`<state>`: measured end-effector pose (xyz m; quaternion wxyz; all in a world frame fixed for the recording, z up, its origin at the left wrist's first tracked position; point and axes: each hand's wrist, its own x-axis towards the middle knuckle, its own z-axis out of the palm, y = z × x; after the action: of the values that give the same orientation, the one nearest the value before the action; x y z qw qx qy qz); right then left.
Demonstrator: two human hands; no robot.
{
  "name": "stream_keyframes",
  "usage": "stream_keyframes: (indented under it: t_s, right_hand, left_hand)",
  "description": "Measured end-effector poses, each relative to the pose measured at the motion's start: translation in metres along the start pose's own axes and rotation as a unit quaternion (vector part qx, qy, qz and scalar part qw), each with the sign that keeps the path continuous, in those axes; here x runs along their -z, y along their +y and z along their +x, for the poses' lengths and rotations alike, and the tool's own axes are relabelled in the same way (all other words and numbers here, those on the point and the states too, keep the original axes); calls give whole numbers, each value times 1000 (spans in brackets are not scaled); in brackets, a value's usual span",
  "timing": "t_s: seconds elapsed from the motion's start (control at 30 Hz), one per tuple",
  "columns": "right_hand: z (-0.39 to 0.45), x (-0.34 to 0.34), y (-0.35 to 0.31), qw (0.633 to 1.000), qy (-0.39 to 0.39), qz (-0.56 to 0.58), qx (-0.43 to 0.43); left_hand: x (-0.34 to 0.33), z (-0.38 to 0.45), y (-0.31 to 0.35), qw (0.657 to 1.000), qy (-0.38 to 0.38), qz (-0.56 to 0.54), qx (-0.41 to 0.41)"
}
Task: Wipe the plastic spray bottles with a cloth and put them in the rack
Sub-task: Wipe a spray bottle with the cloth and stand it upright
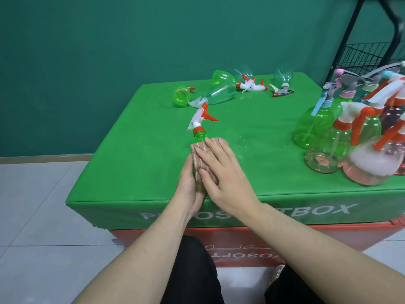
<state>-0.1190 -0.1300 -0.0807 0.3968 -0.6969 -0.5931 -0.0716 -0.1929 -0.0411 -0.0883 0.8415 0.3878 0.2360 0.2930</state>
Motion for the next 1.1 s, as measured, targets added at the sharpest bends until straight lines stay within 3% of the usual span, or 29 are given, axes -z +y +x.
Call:
stream_keyframes:
  t_s: [0.13, 0.33, 0.7, 0.93, 1.1]
  right_hand:
    - [17, 4, -2, 1000, 1, 3, -31]
    - [38, 15, 3, 991, -56, 53, -108]
    - [42, 31, 8, 965, 2, 159, -208]
    - [15, 33, 5, 975, 32, 135, -171]
    - [-6, 33, -1, 988, 20, 82, -131]
  left_hand:
    - [-3, -1, 4, 1000, -16, -12, 23]
    - [-7, 0, 5, 998, -31, 36, 50]
    - [-27, -2, -7, 999, 3, 19, 46]
    - [-49, -6, -8, 998, 30, -35, 39]
    - [-59, -8, 1, 994, 7, -93, 50]
